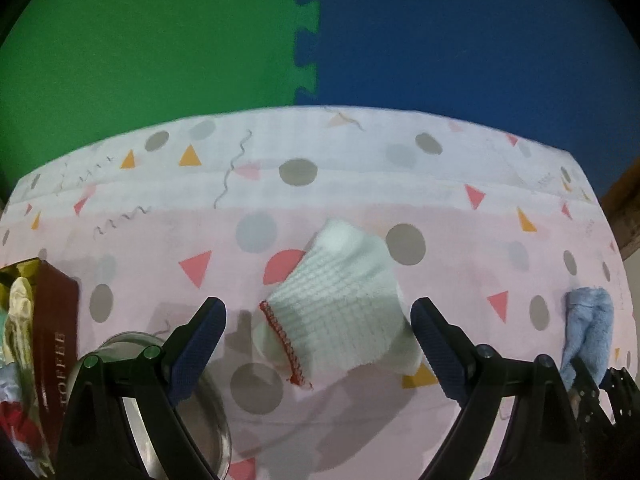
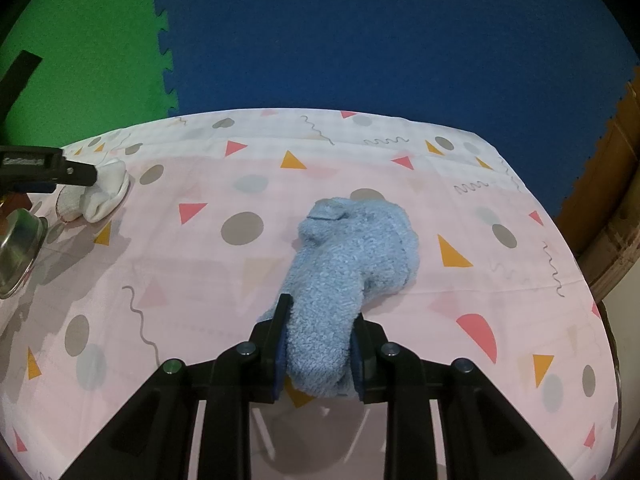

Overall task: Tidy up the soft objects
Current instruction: 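Grasp the white sock with the left gripper while the right gripper holds the blue sock, then carry the white sock into the gold tray with the left gripper and release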

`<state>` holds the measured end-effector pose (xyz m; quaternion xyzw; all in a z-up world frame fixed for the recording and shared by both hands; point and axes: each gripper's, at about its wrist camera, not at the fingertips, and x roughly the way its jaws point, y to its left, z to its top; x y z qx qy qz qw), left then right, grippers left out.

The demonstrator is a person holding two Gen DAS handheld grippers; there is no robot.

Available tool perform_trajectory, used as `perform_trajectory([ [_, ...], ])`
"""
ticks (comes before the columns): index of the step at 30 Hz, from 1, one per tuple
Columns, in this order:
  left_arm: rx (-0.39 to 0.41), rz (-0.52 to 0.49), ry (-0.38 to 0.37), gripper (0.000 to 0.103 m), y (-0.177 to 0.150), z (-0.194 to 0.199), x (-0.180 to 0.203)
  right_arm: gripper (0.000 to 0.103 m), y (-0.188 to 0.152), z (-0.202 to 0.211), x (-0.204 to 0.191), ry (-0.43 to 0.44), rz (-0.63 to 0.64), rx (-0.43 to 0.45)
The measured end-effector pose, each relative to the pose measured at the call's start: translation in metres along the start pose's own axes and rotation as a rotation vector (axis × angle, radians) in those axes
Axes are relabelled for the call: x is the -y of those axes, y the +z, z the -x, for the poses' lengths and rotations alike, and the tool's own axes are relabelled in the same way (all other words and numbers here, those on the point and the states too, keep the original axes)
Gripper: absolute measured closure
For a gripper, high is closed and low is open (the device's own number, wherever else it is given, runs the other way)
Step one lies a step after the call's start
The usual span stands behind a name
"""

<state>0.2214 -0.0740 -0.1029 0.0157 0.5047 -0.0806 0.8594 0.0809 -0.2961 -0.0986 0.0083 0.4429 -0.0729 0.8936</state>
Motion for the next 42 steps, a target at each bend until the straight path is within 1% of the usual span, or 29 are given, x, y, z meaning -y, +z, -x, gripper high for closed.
perform_trajectory([
  [1,-0.013,0.007,-0.010,0.011,0.000,-0.004,-0.001,0.077,0.000,0.000,0.000,0.001,-0.001,-0.001],
  [2,-0.022,0.016,-0.014,0.014,-0.002,-0.007,-0.001,0.077,0.000,0.000,0.001,0.002,-0.002,-0.001],
  [3,-0.023,0.025,-0.018,0.024,-0.003,-0.007,-0.002,0.077,0.000,-0.001,0.001,0.003,-0.002,-0.001],
  [4,-0.028,0.037,-0.041,0.031,-0.004,-0.008,-0.003,0.077,0.000,-0.001,0.001,0.003,-0.002,-0.001],
  [5,-0.039,0.045,-0.044,0.040,-0.006,-0.009,-0.004,0.077,0.000,0.000,0.001,0.004,-0.003,-0.002],
  [6,-0.040,0.046,-0.034,0.047,-0.006,-0.010,-0.003,0.077,0.000,-0.001,0.001,0.005,-0.004,-0.002],
  [7,-0.037,0.039,-0.039,0.052,-0.007,-0.009,-0.002,0.077,0.000,-0.001,0.001,0.007,-0.004,-0.003],
  [8,-0.030,0.028,-0.050,0.063,-0.007,-0.007,0.000,0.077,0.000,-0.001,0.001,0.008,-0.005,-0.003],
  [9,-0.034,0.025,-0.071,0.071,-0.007,-0.005,0.000,0.077,0.000,-0.001,0.001,0.009,-0.007,-0.003],
  [10,-0.040,0.033,-0.077,0.071,-0.007,-0.004,0.000,0.077,0.000,-0.001,0.001,0.010,-0.007,-0.004],
  [12,-0.039,0.049,-0.085,0.076,-0.009,-0.001,0.000,0.077,0.000,-0.001,0.000,0.010,-0.006,-0.004],
  [15,-0.036,0.044,-0.086,0.078,-0.013,0.004,0.002,0.077,0.000,-0.001,0.001,0.011,-0.007,-0.004],
  [20,-0.013,0.030,-0.083,0.078,-0.017,0.021,0.006,0.077,0.000,-0.001,0.001,0.015,-0.012,-0.005],
  [24,0.018,0.014,-0.076,0.078,-0.021,0.041,0.009,0.077,0.000,-0.001,0.000,0.015,-0.012,-0.006],
  [28,0.033,0.026,-0.094,0.078,-0.025,0.063,0.006,0.077,0.000,-0.001,0.001,0.016,-0.013,-0.006],
  [31,0.052,0.032,-0.087,0.078,-0.029,0.083,0.000,0.077,0.000,-0.002,0.001,0.016,-0.013,-0.006],
  [38,0.096,0.064,-0.069,0.078,-0.031,0.135,-0.037,0.077,0.000,-0.001,0.001,0.019,-0.015,-0.006],
  [41,0.109,0.091,-0.036,0.078,-0.029,0.153,-0.064,0.077,0.000,-0.001,0.001,0.019,-0.016,-0.006],
  [42,0.118,0.100,-0.014,0.078,-0.029,0.159,-0.077,0.077,0.000,-0.001,0.001,0.019,-0.016,-0.006],
])
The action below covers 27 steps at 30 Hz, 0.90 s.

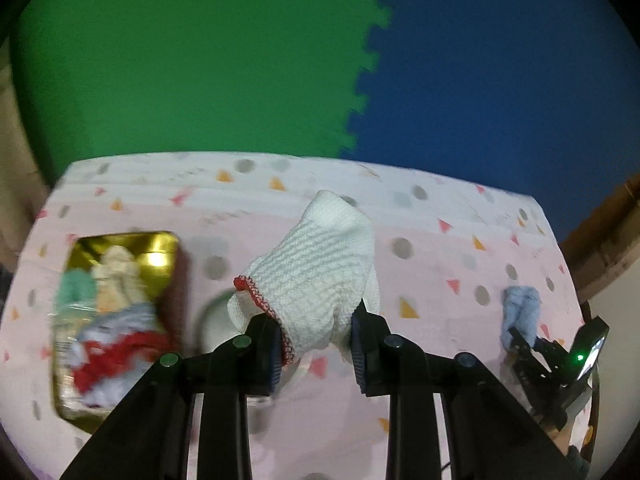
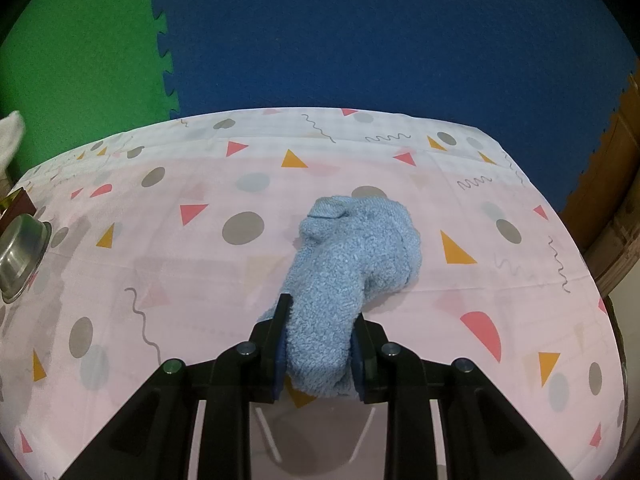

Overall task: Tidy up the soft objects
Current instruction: 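Carry the white sock into the gold tray with the left gripper and release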

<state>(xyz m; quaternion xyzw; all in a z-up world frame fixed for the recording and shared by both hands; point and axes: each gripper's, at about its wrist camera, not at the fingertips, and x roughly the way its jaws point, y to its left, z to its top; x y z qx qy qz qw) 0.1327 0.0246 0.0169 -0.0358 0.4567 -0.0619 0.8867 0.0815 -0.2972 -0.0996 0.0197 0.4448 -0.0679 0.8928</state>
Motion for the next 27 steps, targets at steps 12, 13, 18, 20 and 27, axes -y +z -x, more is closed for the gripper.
perform_trajectory([
  [12,-0.038,0.122,0.224,0.078,0.010,-0.008,-0.127,0.077,0.001,0.000,-0.001,-0.002,0.001,0.000],
  [13,-0.046,0.136,0.236,0.078,0.010,-0.012,-0.136,0.077,0.001,0.001,0.000,-0.001,0.001,0.000],
  [18,-0.083,0.155,0.273,0.078,0.010,-0.032,-0.166,0.077,0.001,0.000,0.000,-0.001,0.001,-0.001],
  [20,-0.105,0.167,0.270,0.078,0.010,-0.041,-0.175,0.077,0.001,0.001,0.000,0.000,0.000,-0.001],
  [27,-0.156,0.180,0.271,0.076,0.003,-0.068,-0.185,0.077,0.001,0.000,0.000,-0.004,0.004,-0.001],
])
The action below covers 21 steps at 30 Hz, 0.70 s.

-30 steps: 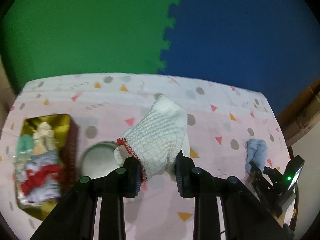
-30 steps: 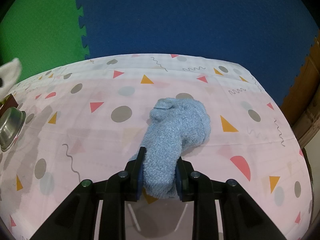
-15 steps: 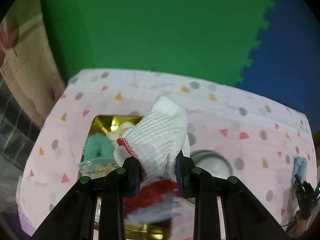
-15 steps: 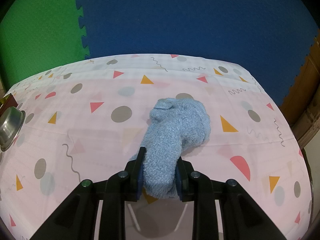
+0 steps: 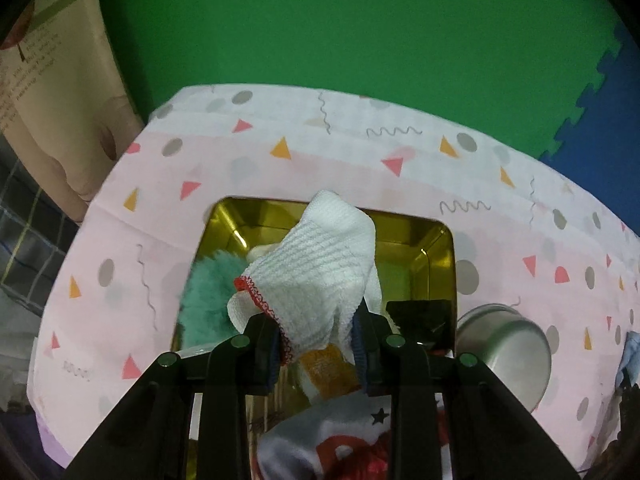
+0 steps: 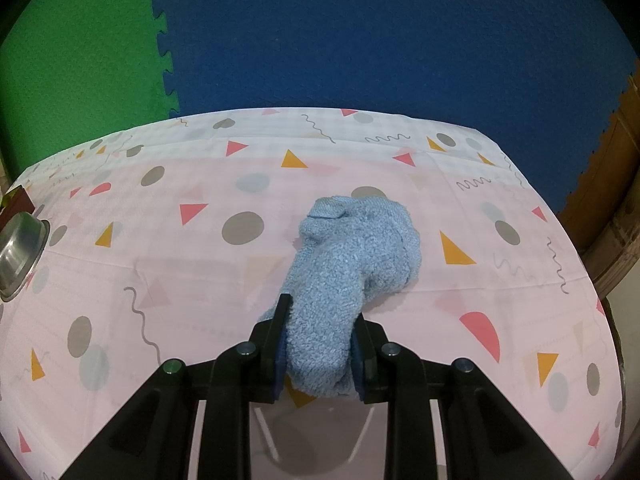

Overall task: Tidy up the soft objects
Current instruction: 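Carry the white sock into the gold tray with the left gripper and release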

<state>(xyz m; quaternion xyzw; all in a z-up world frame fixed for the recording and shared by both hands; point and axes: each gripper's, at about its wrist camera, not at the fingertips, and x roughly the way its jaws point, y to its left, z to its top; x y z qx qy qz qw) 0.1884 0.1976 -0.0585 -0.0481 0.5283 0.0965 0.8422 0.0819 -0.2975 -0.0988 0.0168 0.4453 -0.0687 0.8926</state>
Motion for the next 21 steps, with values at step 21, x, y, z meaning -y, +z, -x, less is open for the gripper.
perform_trajectory([
  [21,0.163,-0.077,0.028,0.035,-0.015,0.047,0.006,0.077,0.000,0.000,0.000,-0.003,0.007,-0.001],
])
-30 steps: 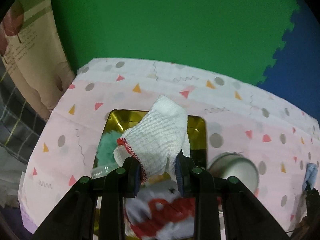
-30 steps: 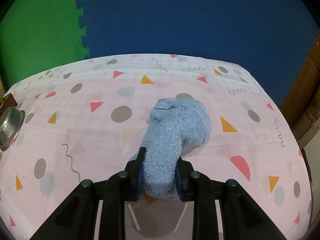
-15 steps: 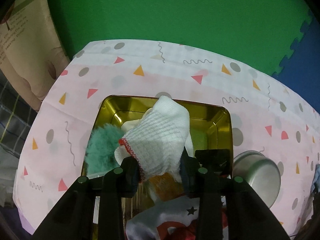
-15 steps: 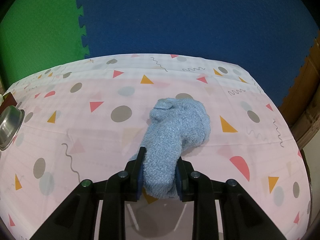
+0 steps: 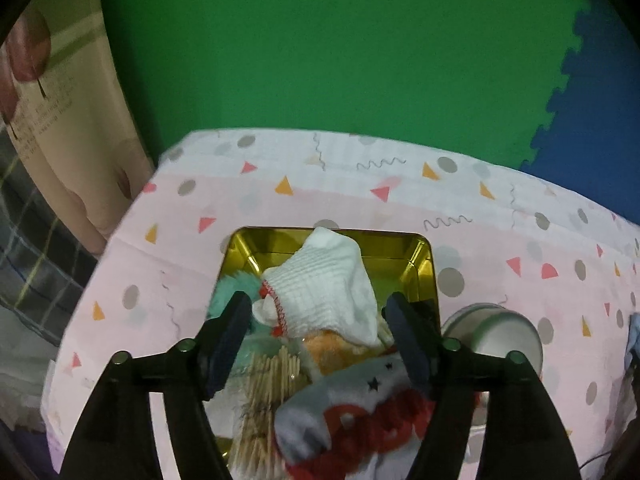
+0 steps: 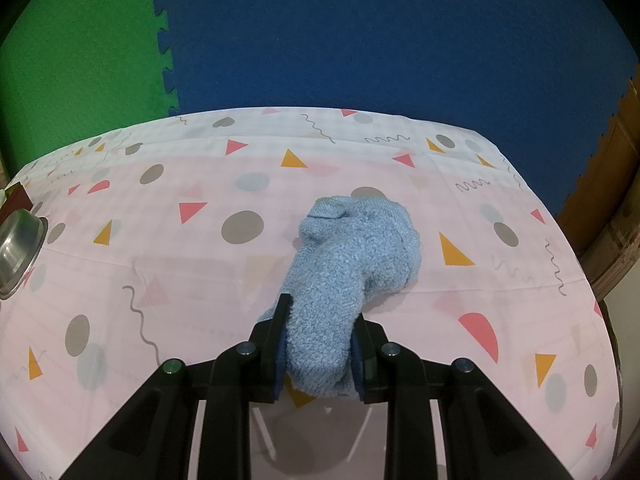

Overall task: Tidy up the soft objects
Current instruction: 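Carry the white sock into the gold tray with the left gripper and release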

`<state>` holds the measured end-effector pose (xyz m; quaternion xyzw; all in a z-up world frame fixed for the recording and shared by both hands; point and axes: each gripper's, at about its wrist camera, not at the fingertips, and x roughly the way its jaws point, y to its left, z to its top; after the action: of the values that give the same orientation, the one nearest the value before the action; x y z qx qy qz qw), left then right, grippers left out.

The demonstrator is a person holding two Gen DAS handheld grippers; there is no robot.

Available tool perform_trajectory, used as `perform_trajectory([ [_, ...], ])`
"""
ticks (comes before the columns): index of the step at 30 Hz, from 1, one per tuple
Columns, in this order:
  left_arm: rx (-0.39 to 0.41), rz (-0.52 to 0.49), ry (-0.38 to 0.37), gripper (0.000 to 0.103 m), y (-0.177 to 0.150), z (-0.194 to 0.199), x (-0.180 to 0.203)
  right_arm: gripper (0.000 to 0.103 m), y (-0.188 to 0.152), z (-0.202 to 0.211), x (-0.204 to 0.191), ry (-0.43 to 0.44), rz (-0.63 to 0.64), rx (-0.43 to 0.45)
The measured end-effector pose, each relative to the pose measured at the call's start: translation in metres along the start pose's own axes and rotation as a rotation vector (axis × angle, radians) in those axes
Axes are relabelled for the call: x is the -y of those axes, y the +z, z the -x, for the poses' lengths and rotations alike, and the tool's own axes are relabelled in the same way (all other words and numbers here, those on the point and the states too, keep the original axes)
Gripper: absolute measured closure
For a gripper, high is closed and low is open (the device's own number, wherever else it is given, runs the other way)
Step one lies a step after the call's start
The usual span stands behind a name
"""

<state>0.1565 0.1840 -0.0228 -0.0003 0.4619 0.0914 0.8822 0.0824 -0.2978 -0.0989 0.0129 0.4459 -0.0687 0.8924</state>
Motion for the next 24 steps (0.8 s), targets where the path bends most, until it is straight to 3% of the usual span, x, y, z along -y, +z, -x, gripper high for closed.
perform_trajectory([
  [9,0.135,-0.003,0.037,0.024,-0.035,0.060,-0.009,0.077,0.000,0.000,0.000,0.001,-0.001,0.000],
  [16,0.167,0.048,0.170,0.024,-0.085,0.079,-0.032,0.077,0.000,0.000,0.002,0.014,-0.013,0.000],
  [24,0.178,0.100,0.249,0.024,-0.127,0.086,-0.053,0.079,0.000,0.003,0.007,0.041,-0.044,-0.002],
])
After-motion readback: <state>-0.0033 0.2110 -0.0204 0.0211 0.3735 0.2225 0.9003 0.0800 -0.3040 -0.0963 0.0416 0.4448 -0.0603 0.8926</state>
